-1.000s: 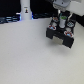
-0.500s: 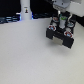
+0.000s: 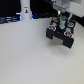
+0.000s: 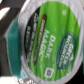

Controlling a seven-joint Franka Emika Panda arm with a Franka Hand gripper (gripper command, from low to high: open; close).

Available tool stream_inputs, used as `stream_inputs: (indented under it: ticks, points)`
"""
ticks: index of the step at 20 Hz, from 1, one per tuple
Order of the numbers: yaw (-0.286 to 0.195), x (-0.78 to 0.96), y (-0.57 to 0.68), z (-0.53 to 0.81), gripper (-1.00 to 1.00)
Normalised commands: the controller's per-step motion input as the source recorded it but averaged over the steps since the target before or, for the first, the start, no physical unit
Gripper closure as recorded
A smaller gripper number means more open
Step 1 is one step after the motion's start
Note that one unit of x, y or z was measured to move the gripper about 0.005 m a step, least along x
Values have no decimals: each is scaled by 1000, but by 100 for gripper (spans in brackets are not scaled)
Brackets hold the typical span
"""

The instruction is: Open the kcup holder, insert the kcup into the holder, and close the kcup holder

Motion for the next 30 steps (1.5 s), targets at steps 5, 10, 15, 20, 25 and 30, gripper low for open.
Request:
stream_inputs:
  ticks: [5, 10, 15, 20, 25, 30]
  points:
    - [6, 19, -87, -48, 100]
    - [-4, 27, -43, -209, 100]
    - [-5, 62, 12, -201, 100]
    - [21, 61, 137, -151, 100]
    - [56, 65, 166, 3, -100]
    - [66, 92, 127, 163, -100]
